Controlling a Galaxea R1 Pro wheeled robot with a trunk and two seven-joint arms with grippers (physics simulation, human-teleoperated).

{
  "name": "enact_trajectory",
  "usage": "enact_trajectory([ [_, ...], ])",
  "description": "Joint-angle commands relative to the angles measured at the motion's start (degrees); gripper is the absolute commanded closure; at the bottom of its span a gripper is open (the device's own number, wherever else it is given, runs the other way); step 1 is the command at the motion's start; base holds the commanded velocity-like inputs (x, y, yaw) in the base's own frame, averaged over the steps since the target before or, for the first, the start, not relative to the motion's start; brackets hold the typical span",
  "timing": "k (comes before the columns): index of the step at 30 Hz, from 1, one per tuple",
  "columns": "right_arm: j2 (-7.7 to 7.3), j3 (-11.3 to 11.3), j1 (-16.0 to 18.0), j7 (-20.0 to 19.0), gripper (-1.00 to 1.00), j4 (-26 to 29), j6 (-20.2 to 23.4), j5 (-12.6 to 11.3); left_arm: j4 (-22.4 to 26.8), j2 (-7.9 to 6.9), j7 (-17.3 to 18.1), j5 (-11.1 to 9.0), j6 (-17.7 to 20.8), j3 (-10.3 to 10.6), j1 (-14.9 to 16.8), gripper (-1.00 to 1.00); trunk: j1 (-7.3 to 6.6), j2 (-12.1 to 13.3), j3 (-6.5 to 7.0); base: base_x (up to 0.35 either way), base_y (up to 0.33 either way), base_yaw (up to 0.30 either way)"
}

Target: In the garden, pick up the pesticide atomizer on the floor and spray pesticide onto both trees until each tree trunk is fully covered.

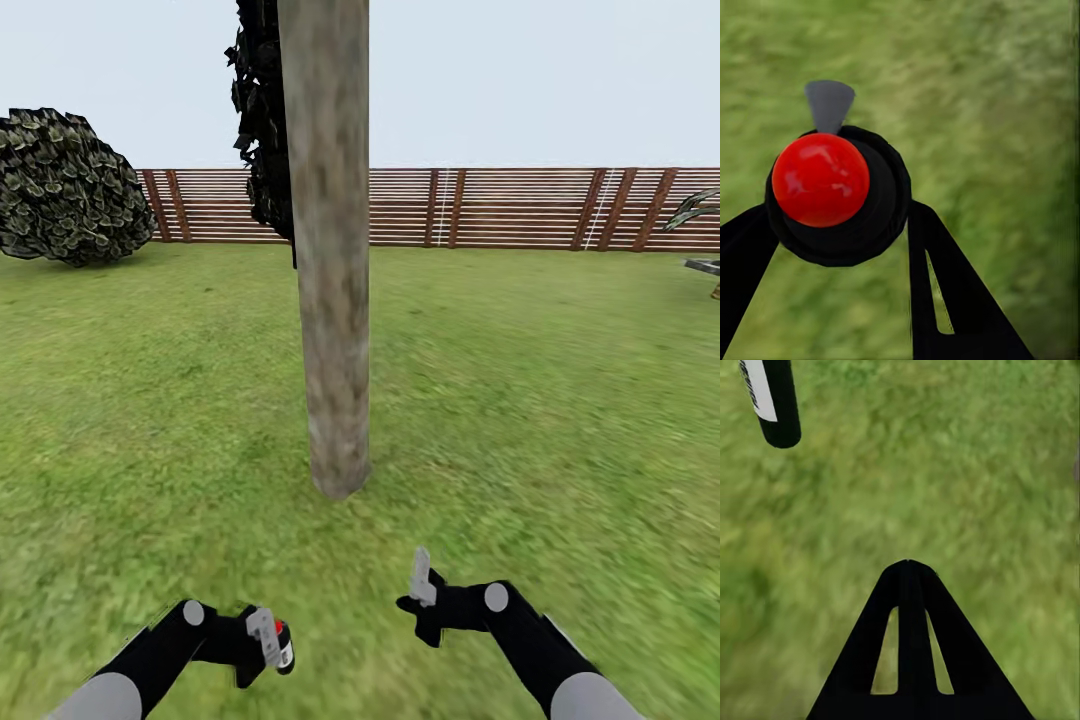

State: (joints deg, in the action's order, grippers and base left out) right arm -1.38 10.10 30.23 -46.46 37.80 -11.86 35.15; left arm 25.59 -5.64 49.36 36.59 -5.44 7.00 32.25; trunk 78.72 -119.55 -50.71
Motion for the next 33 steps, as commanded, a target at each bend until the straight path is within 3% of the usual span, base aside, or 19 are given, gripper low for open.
enact_trajectory([
  [1, 0.52, 0.13, 0.02, 0.01, 1.0, 0.1, -0.36, 0.55, 0.07, 0.44, -0.01, 0.58, -0.51, 1.06, 0.05, 1.0, -0.01, -0.02, -0.05, 0.0, 0.0, 0.0],
  [3, 1.92, 0.17, 0.01, -1.1, 1.0, 0.19, -0.36, 0.62, 0.12, 1.25, -0.04, 0.55, -0.39, 2.48, 0.08, 1.0, -0.01, -0.02, -0.05, 0.0, 0.0, 0.0],
  [8, 3.93, 0.18, 0.07, -3.86, 1.0, 0.33, -0.36, 0.7, 0.16, 3.13, -0.05, 0.64, 0.11, 3.34, 0.07, 1.0, -0.01, -0.02, -0.05, 0.0, 0.0, 0.0],
  [14, 4.5, 0.18, 0.05, -4.23, 1.0, 0.34, -0.36, 0.69, 0.19, 5.5, -0.05, 3.82, 0.21, 3.39, 0.09, 1.0, -0.01, -0.02, -0.05, 0.0, 0.0, 0.0],
  [21, 4.62, 0.22, 0.02, -4.25, 1.0, 0.34, -0.44, 0.63, 0.25, 8.08, -0.14, 4.67, 0.33, 3.38, 0.1, 1.0, -0.01, -0.02, -0.05, 0.0, 0.0, 0.0],
  [33, 6.49, 0.27, 0.02, -4.33, 1.0, 0.34, -0.41, 0.63, 2.99, 8.78, -0.47, 4.61, 0.59, 3.29, -0.19, 1.0, -0.01, -0.02, -0.05, 0.0, 0.0, 0.0],
])
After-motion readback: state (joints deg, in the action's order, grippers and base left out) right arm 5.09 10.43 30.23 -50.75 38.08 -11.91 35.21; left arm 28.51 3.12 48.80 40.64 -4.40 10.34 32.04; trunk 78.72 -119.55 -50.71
